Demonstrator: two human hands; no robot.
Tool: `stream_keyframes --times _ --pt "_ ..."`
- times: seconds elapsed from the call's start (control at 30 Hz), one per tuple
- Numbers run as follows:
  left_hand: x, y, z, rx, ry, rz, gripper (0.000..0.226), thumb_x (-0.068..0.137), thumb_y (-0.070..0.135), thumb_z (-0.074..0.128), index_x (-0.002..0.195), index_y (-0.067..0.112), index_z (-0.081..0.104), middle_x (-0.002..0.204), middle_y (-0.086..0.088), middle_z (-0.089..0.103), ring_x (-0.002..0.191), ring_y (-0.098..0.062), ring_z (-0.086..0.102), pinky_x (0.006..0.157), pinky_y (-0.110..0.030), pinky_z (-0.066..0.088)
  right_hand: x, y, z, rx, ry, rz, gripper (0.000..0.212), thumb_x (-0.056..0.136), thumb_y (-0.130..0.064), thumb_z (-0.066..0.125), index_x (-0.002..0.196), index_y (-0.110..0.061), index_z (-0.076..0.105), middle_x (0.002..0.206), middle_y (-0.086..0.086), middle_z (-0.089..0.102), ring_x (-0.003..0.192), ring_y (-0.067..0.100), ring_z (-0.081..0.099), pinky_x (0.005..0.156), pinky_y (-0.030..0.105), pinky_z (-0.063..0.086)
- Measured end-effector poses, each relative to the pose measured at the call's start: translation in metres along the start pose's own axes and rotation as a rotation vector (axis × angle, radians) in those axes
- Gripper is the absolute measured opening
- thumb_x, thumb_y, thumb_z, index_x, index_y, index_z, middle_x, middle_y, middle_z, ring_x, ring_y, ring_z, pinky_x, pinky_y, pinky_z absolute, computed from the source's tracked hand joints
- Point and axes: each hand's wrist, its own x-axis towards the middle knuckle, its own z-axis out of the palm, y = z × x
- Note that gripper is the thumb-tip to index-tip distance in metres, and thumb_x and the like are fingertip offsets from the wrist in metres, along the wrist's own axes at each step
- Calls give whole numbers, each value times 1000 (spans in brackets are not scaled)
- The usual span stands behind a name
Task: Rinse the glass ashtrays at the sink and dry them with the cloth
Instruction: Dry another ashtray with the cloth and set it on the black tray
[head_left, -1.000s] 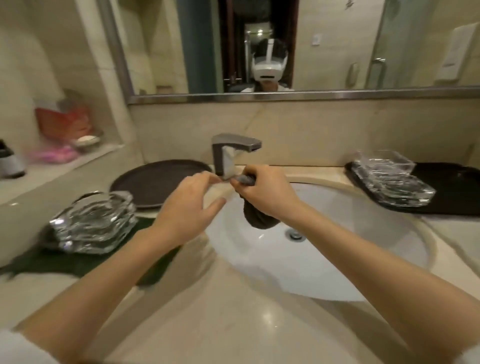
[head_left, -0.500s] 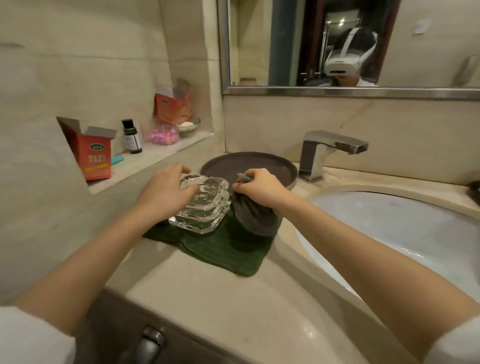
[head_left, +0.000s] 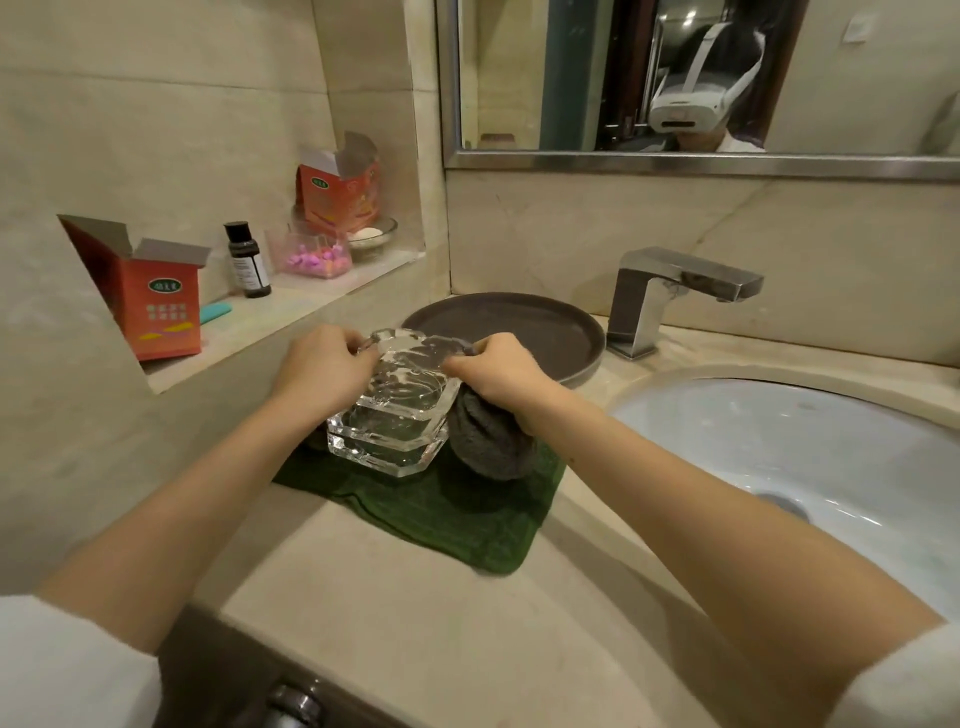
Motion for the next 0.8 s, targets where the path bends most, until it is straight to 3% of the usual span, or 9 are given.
stream_keyframes --times 0.1,0.17,0.27,0.37,0.47,0.57,0.63,0.7,0.8 --pt "-5 17 2 -255 -70 -14 13 94 19 53 94 11 63 84 -7 66 65 -16 58 53 -27 45 -10 -1 -26 46 24 -53 26 86 -28 61 89 -3 65 66 4 55 73 20 57 73 35 47" --pt "-10 34 3 -491 -178 -48 7 94 14 52 97 10 58 84 -4 67 56 -9 60 43 -21 45 -21 1 -50 67 36 -89 26 87 -28 62 95 -3 67 70 5 60 73 17 59 76 35 49" --pt "-21 66 9 -768 -425 -118 12 95 12 49 103 6 55 87 -5 64 56 -5 63 42 -19 47 -39 9 -88 96 29 -96 16 88 -29 61 81 -14 62 82 13 68 68 15 62 72 30 53" --pt "-32 98 23 -890 -662 -166 15 93 7 49 102 1 58 96 -6 60 59 -11 65 44 -19 50 -54 27 -125 126 89 -123 20 88 -24 62 97 -7 67 103 23 68 79 23 65 76 33 55" --pt "-39 129 45 -956 -787 -139 16 90 -2 49 103 6 56 84 -7 62 49 -12 64 44 -21 53 -70 48 -156 69 144 -166 26 89 -21 61 112 -10 66 104 12 70 90 21 67 86 34 52" --pt "-45 155 70 -993 -894 -70 20 90 -3 51 106 6 58 85 -6 69 58 -16 68 54 -25 56 -88 71 -182 7 204 -172 14 89 -26 61 99 -21 69 80 -13 69 71 -4 61 68 12 50" --pt "-51 170 91 -1011 -966 -67 28 89 -2 52 116 5 58 100 -9 71 70 -20 70 62 -29 59 -95 91 -199 -62 365 -108 14 86 -34 62 93 -22 67 78 -13 66 74 1 59 71 17 46" --pt "-58 185 111 -1026 -1010 -97 33 92 -2 48 124 4 53 112 -13 68 77 -24 70 63 -30 59 -101 108 -215 -9 600 -31 28 86 -38 62 103 -16 63 94 -3 63 88 12 58 79 26 43" --pt "-71 202 134 -1038 -1037 -95 35 96 -1 40 131 6 42 113 -11 67 78 -24 72 59 -32 58 -116 114 -231 177 869 -110 27 87 -28 61 104 -14 45 94 -6 54 92 15 52 80 24 39"
